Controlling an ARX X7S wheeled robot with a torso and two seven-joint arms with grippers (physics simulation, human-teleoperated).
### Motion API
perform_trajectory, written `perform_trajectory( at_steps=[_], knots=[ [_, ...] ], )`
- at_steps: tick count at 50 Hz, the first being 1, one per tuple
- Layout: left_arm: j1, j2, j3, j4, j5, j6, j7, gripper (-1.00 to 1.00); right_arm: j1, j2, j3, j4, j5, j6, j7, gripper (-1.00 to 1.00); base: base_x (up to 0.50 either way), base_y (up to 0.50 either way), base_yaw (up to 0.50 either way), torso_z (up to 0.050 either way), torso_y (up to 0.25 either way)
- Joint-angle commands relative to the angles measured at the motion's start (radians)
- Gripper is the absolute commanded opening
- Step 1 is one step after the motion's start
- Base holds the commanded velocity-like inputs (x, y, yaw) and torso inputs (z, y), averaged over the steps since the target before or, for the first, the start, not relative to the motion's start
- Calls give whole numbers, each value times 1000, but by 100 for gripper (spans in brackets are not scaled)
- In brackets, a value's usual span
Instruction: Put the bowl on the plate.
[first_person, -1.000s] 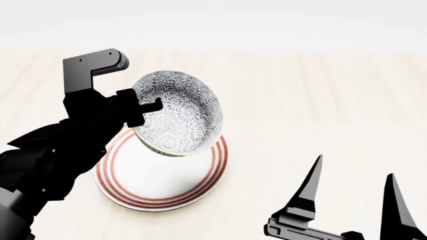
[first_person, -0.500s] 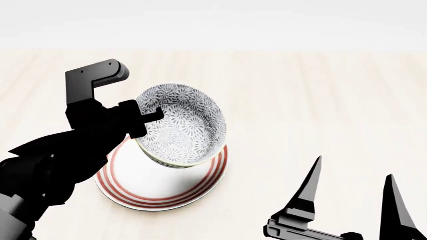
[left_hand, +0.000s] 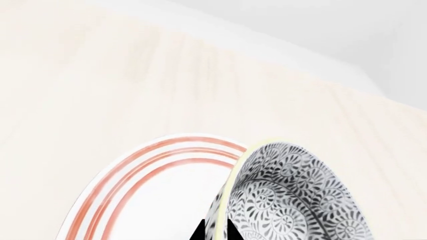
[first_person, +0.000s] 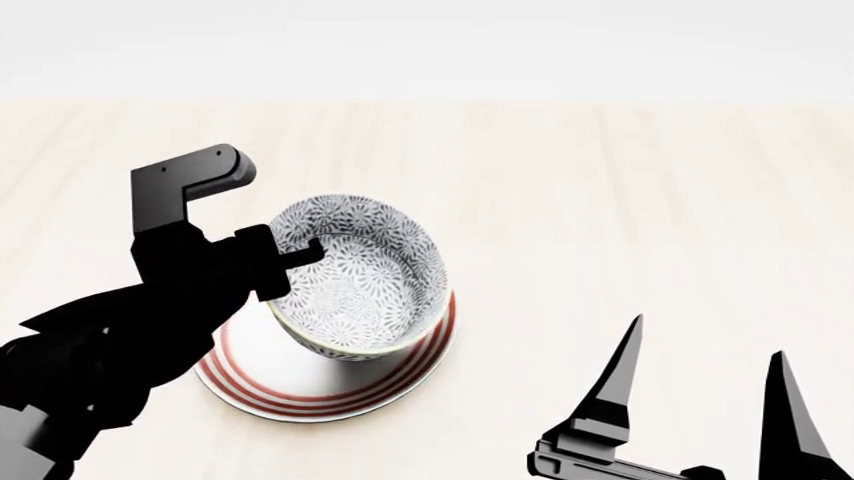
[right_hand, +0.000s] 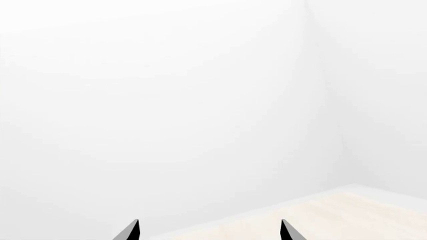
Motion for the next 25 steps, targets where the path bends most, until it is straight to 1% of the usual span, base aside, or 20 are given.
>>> perform_trajectory(
  at_steps=[1,16,23,24,25],
  knots=[
    [12,10,-67,0,48,-7,12,-100,-1,-5,7,1,-7,-2,-8,100,0,0,0,0,0],
    [39,10,-132,0,104,-14,21,-100,0,0,2,3,-4,-4,-4,100,0,0,0,0,1],
    [37,10,-177,0,192,4,16,-100,-1,4,-1,-4,-4,1,0,100,0,0,0,0,0],
    [36,10,-176,0,205,14,13,100,-1,5,-1,-5,-3,0,0,100,0,0,0,0,0],
    [35,10,-180,0,214,13,11,100,-1,5,-1,-5,-4,1,1,100,0,0,0,0,0]
  ],
)
